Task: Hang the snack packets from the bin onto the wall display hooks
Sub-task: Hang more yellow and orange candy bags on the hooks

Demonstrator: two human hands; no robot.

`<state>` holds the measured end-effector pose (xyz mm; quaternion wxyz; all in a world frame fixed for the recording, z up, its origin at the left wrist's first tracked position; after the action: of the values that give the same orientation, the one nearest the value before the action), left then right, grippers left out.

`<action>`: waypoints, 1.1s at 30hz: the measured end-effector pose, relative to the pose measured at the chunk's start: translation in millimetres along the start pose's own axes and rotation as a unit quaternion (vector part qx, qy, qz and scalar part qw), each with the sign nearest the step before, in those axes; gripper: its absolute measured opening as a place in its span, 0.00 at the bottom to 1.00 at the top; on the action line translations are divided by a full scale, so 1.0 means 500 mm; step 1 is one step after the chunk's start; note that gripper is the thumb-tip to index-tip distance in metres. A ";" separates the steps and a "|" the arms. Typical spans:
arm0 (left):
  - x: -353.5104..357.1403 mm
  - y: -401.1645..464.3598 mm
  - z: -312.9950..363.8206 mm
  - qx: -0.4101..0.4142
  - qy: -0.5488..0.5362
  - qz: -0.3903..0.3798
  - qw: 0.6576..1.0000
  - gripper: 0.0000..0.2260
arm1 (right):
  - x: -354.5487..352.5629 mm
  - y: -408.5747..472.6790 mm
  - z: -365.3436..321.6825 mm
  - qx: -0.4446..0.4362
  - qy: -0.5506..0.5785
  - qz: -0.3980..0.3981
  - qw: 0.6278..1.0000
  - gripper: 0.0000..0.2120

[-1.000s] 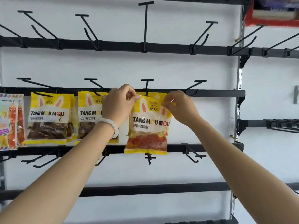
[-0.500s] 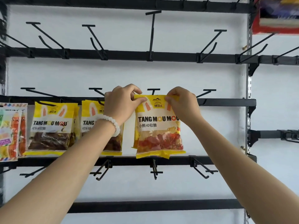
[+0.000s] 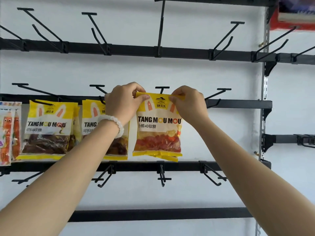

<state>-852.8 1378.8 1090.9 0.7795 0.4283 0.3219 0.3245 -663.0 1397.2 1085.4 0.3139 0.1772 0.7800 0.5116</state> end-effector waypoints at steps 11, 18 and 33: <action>0.016 0.009 -0.006 -0.026 -0.029 -0.015 0.999 0.08 | -0.003 0.009 0.006 0.030 0.050 -0.003 0.998 0.03; 0.012 0.019 -0.006 -0.032 -0.046 -0.022 0.998 0.07 | 0.003 0.013 0.012 0.052 0.089 -0.006 0.995 0.09; 0.061 0.001 -0.015 0.062 0.097 0.057 0.992 0.10 | 0.052 0.013 0.073 0.005 -0.021 0.007 1.000 0.04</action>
<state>-841.1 1406.2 1081.6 0.6967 0.4599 0.3908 0.3877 -658.0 1440.4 1073.3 0.3259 0.1950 0.7747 0.5056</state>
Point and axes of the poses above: each hand's wrist, its own y-axis towards the middle knuckle, its own x-axis out of the palm, z = x × y, the point moved 7 cm from there along y, towards the middle knuckle, and after that the axes turned 11 degrees about -x, right-handed, at the moved point
